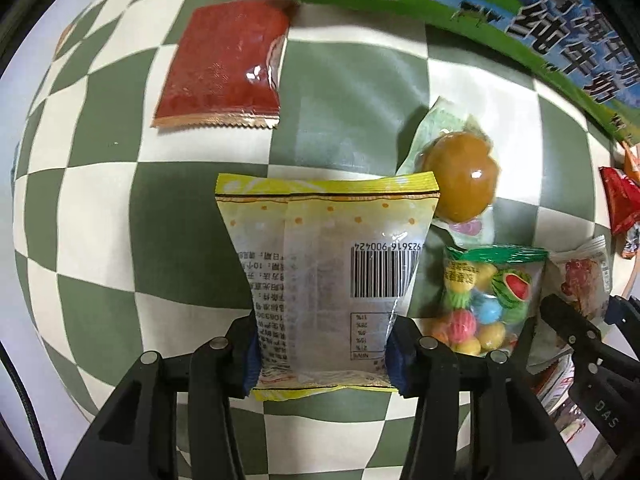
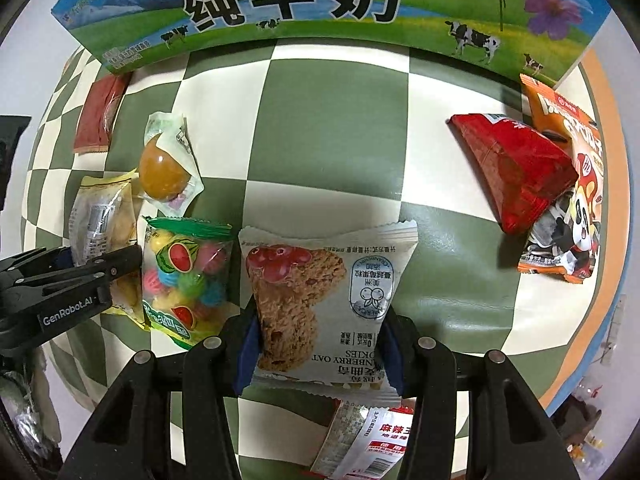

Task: Organize snacks
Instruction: 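Grasp the clear bread bag with left tool while right tool grasps oat cookie pack, then lower both packs into the box front and open both tools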

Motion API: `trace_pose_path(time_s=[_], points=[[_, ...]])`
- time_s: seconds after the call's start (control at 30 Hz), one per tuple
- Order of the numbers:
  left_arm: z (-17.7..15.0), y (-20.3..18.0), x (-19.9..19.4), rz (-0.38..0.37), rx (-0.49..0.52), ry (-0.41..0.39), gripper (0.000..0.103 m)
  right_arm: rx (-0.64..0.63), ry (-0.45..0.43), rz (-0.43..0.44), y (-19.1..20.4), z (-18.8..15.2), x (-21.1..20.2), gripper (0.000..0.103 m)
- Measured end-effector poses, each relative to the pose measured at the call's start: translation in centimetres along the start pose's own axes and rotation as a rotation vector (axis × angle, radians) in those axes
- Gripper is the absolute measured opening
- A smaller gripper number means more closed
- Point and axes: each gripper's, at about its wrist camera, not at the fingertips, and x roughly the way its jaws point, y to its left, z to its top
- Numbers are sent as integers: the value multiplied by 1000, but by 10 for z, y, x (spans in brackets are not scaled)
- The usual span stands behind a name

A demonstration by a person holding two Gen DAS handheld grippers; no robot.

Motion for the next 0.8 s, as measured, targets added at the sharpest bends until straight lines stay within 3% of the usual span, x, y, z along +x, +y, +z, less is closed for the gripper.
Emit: trace_pose_path(time_s=[0.23,0.47,0.57,0.67,0.8], points=[[-16,-2,-63,-71,-7,-80,44,39,-87,81,0,-7,-21,51],[3,-25,-165,-222,7,-220,44,45,-241,207,-3,8,-99,50],[40,-40,-203,-260,34,-255,44,42,-322,251,-12,30,-142,50],[84,-46,-227,-237,58,-286,44,35,-390,256,-19,67,-180,51],[155,-56,-217,-180,55,-248,44,32,-432,202,-31,115,-197,51]])
